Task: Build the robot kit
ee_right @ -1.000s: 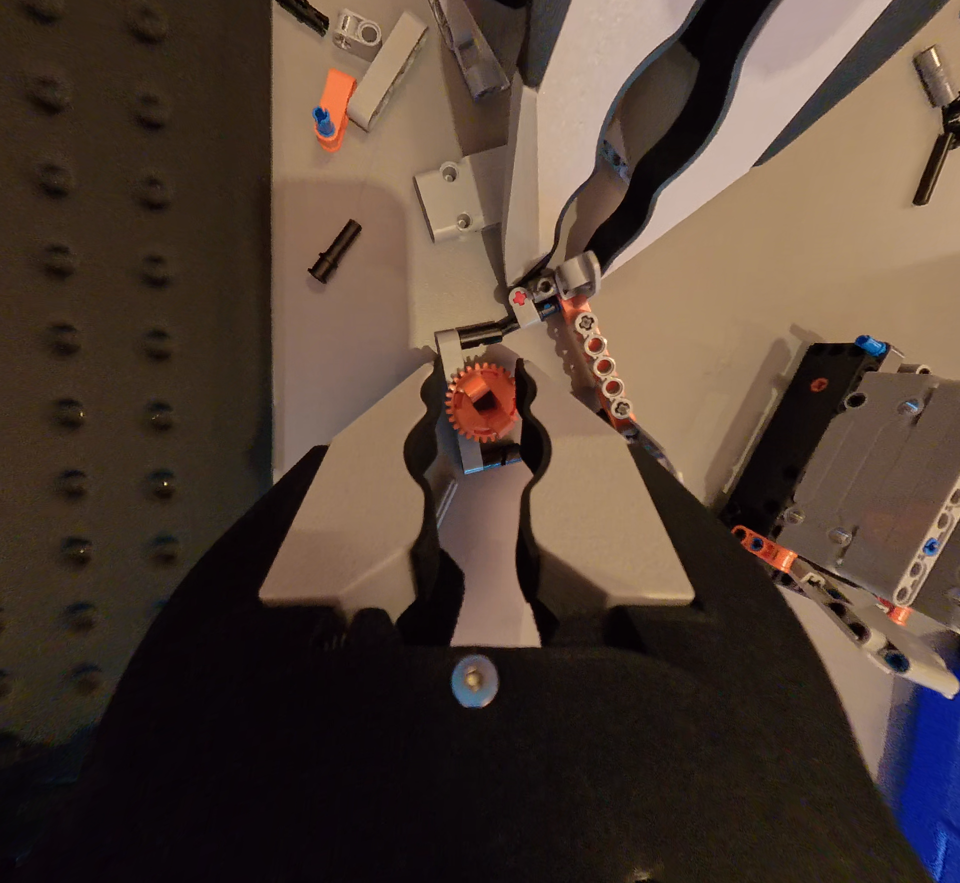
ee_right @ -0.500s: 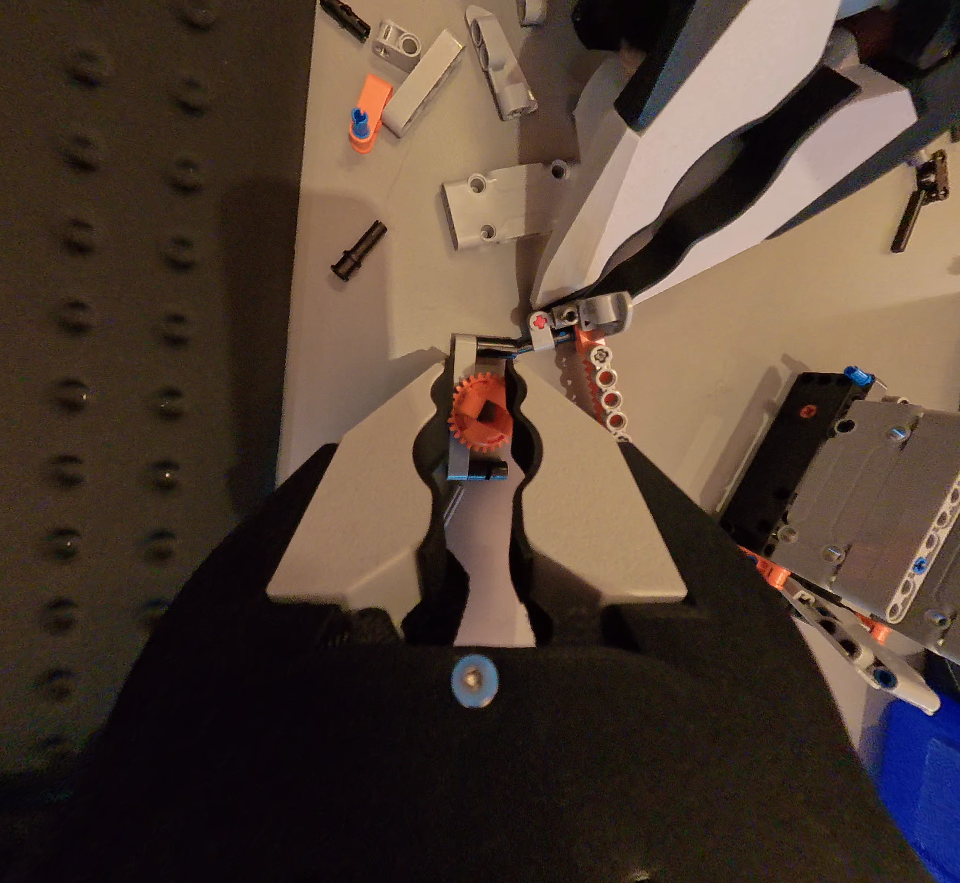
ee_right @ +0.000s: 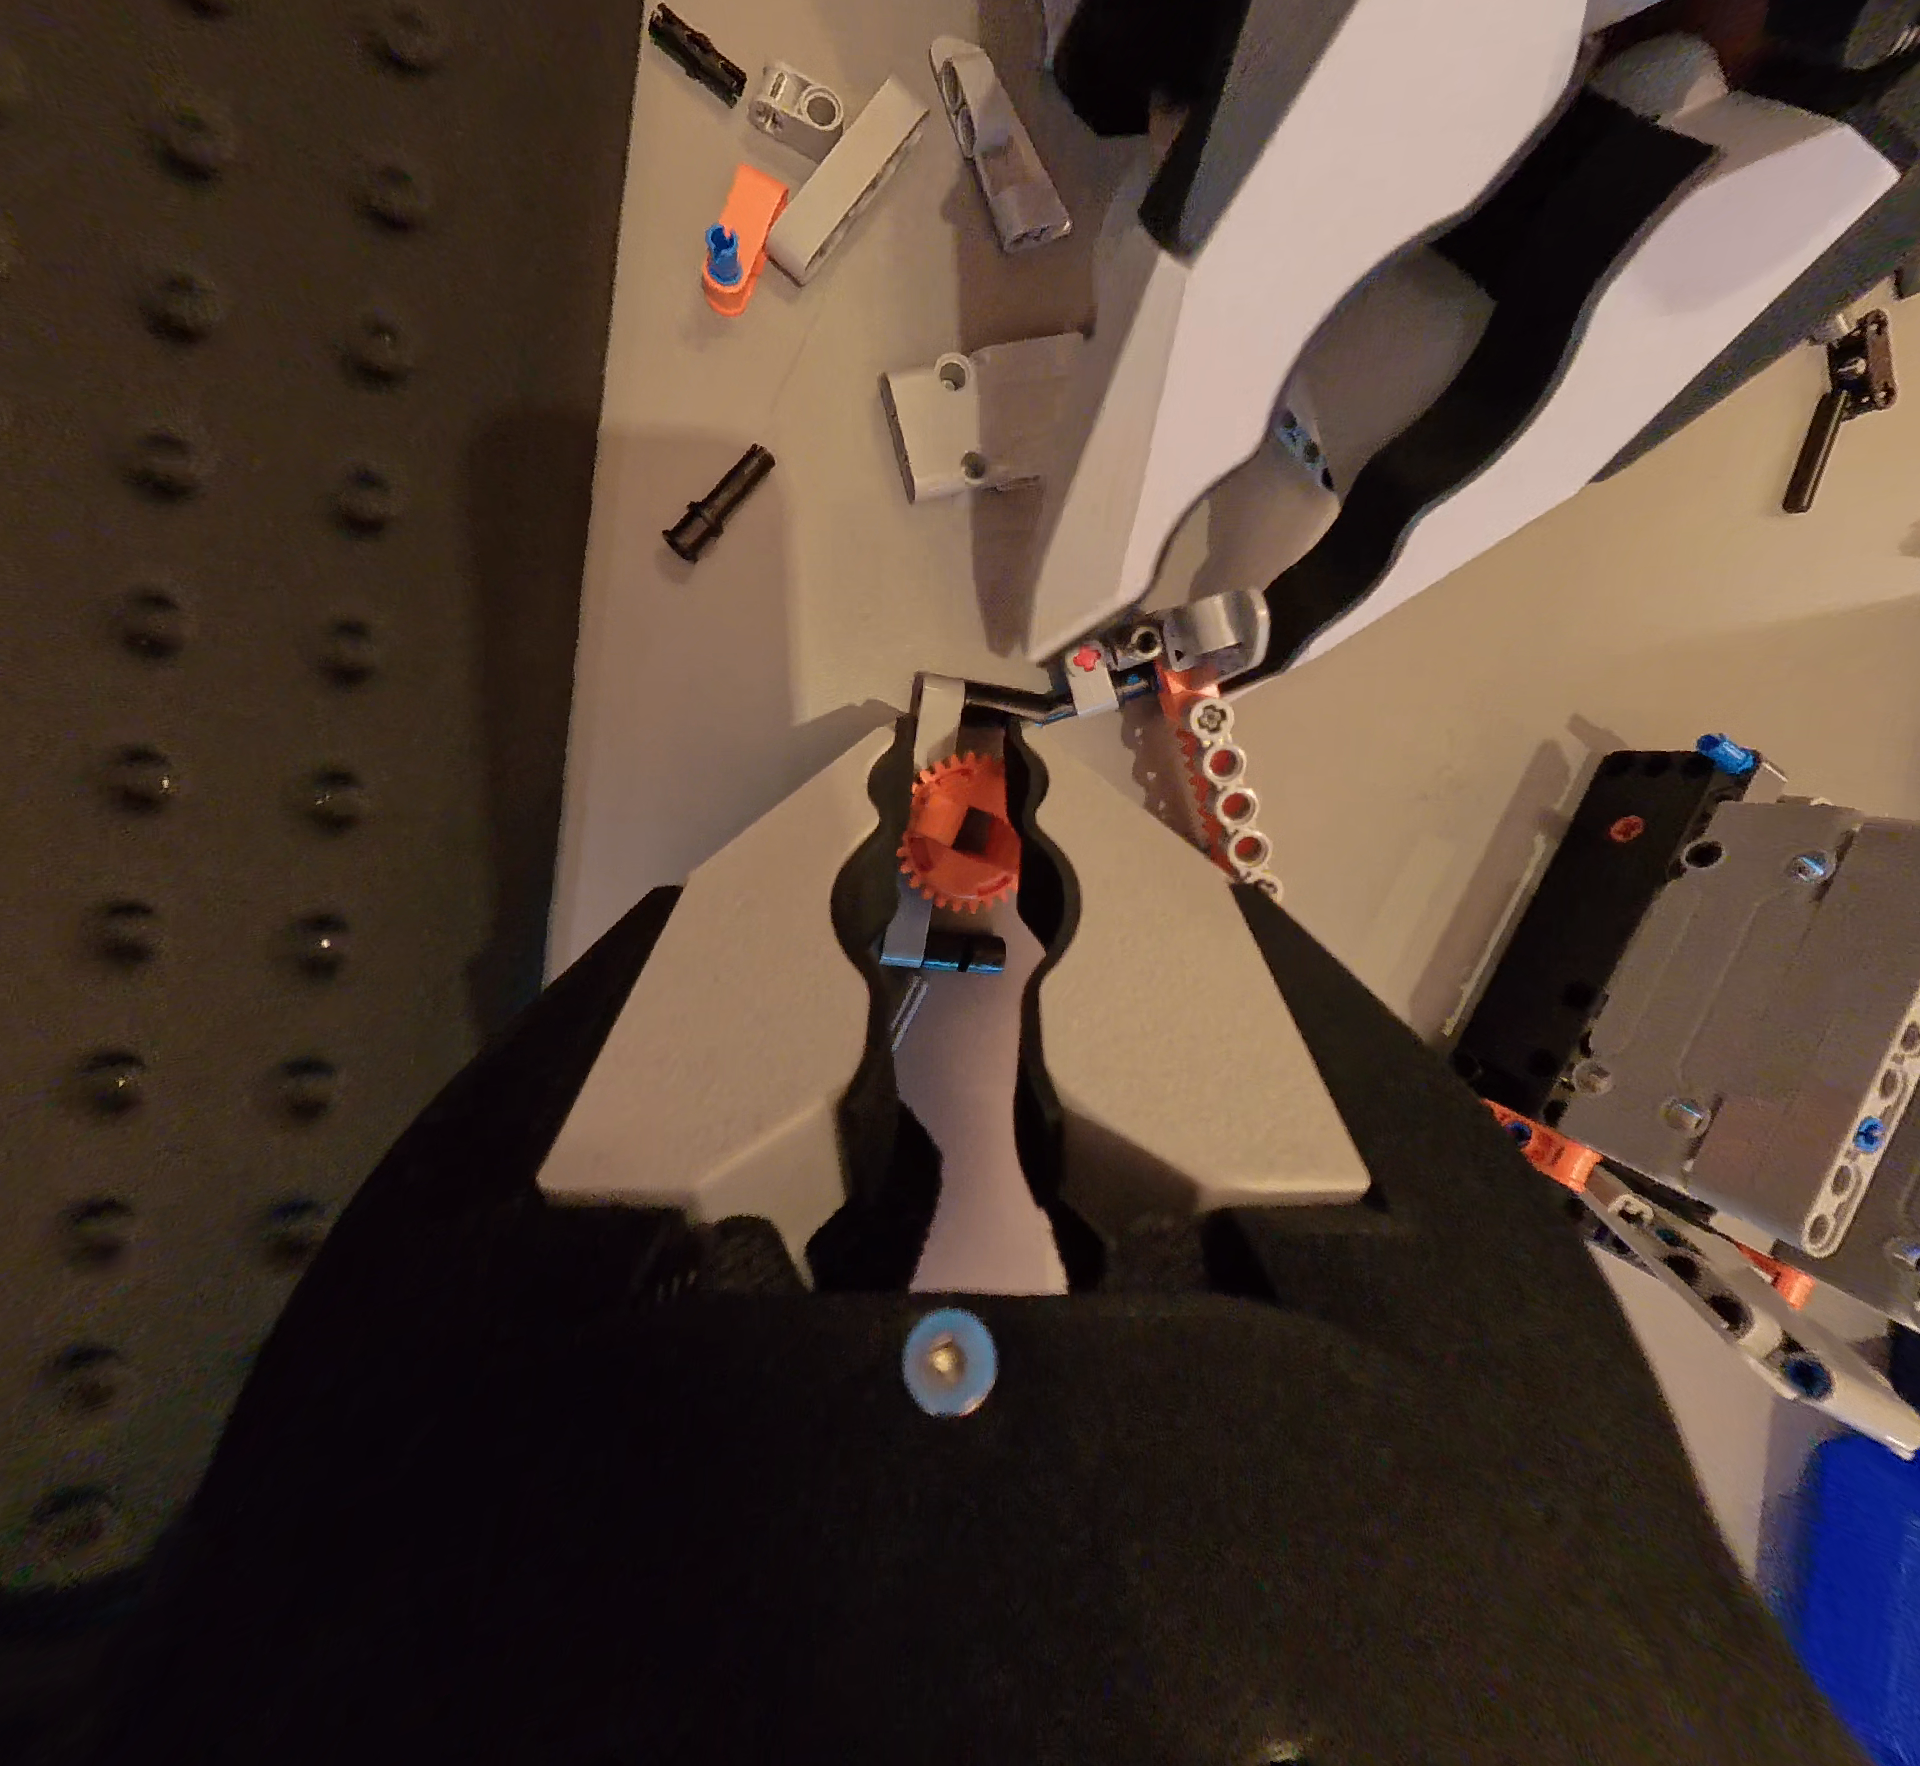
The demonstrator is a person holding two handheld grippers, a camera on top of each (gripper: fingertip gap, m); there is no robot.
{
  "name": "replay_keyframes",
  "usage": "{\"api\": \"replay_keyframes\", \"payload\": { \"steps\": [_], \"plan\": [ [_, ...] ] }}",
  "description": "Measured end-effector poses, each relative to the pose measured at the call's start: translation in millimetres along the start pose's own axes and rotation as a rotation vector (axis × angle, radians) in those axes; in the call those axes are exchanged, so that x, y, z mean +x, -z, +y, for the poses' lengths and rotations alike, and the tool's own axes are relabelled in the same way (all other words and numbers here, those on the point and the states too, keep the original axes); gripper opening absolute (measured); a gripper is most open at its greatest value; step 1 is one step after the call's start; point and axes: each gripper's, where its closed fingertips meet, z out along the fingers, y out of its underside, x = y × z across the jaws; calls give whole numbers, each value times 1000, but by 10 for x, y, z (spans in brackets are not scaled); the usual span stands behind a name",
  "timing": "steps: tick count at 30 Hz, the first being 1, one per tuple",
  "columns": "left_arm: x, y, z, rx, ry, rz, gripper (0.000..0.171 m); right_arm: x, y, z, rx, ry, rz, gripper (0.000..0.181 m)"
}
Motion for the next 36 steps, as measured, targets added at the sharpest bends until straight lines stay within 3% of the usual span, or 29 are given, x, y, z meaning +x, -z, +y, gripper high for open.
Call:
{"api": "replay_keyframes", "payload": {
  "steps": [6,15,27,36],
  "plan": [
    [-25,-16,-27,18,36,36,29,-8,4,0,14,18,27,14],
    [1,9,-33,-6,137,287,29,-23,9,-19,-12,113,109,13],
    [16,3,-39,-26,133,333,29,-37,15,-26,-7,156,226,10],
    [30,-6,-41,-41,112,353,29,-52,20,-30,15,149,227,10]
  ]
}}
